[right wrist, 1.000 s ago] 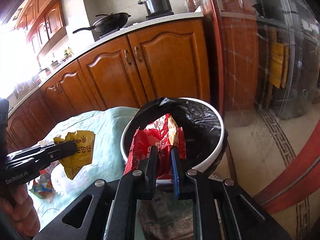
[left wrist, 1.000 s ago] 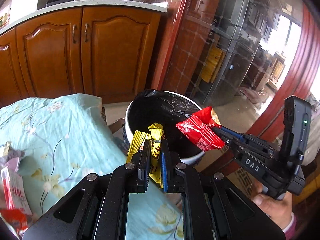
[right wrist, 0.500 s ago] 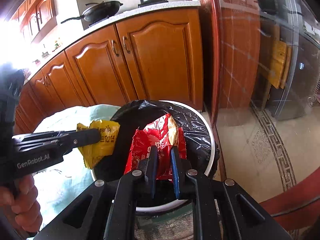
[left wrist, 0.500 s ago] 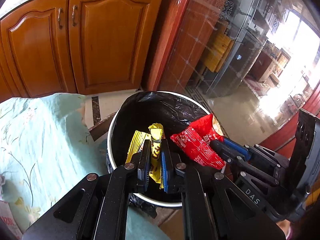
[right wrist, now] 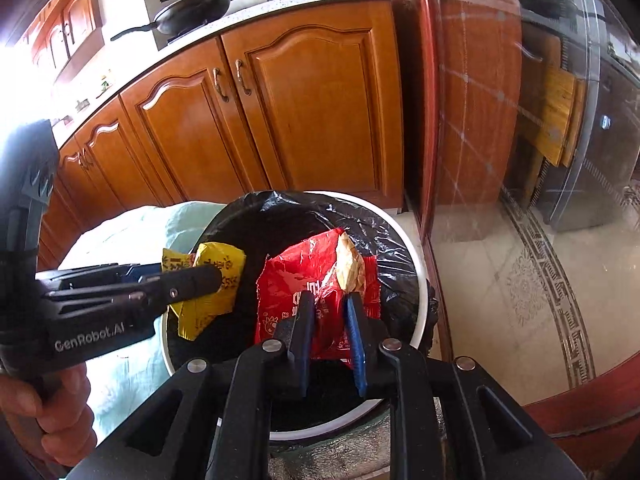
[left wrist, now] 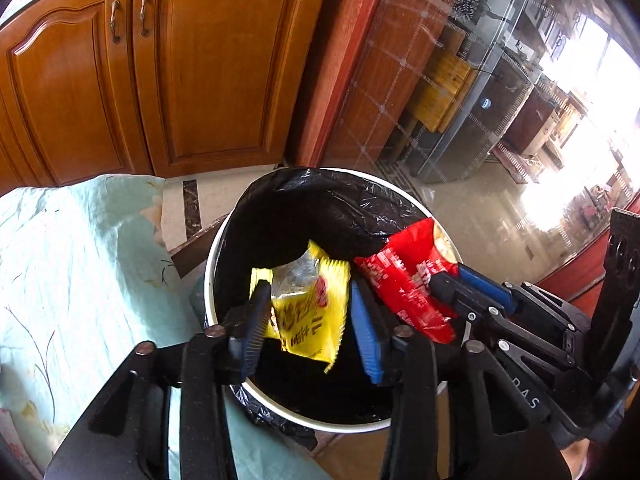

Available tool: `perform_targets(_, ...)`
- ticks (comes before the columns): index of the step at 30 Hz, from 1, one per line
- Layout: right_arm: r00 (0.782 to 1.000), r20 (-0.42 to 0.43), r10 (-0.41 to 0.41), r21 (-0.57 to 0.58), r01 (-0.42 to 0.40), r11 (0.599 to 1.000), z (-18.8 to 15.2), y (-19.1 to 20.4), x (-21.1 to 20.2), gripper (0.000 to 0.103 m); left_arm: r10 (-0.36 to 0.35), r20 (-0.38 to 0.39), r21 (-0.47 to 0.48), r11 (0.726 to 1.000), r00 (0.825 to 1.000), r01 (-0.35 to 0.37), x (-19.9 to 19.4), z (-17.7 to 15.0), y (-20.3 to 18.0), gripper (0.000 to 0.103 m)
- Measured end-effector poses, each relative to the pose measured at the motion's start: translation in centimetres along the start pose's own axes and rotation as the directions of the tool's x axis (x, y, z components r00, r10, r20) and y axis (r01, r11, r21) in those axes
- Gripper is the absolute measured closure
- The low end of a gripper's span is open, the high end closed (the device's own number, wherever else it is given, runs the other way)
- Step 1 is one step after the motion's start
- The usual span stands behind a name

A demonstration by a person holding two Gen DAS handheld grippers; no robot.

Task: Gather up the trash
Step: 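Open both tools to drop the bags into the bin, then grasp crumpled foil wrapper with left tool while right tool grasps white foam net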

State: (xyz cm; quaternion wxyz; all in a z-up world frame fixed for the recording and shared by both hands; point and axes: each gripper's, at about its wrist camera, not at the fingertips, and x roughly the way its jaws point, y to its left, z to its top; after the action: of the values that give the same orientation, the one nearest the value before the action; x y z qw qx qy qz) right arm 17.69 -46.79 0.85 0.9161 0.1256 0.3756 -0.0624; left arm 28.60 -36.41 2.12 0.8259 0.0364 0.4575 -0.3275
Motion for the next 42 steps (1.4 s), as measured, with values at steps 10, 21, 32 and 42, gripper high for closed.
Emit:
perform_targets(10, 0.999, 0.032, 0.015, 0.035, -0.016, 0.999, -0.1, -0.2, -1.2, 0.063, 0.002, 0.066, -0.022, 1.0, 0.998, 0.0, -3.3, -1.1, 1.0, 0.053)
perform_targets(21, 0.991, 0.101, 0.092, 0.06, -0.099, 0.993, -2.9, 2.4, -4.5, 0.04, 0.082, 0.184, -0.107, 0.992, 0.979, -0.063, -10.8, -7.3, 5.1, 0.053)
perform_targets(32, 0.977, 0.08, 0.198, 0.058, -0.203, 0.977, -6.3, 8.0, -5.6, 0.038, 0.182, 0.23, -0.206, 0.969, 0.956, -0.135, -17.0, -13.2, 10.9, 0.053)
perform_targets(42, 0.961, 0.022, 0.276, -0.009, -0.276, 0.961, -8.2, 14.0, -5.1, 0.038, 0.258, 0.235, -0.288, 0.939, 0.937, -0.186, -20.2, -15.8, 15.8, 0.053)
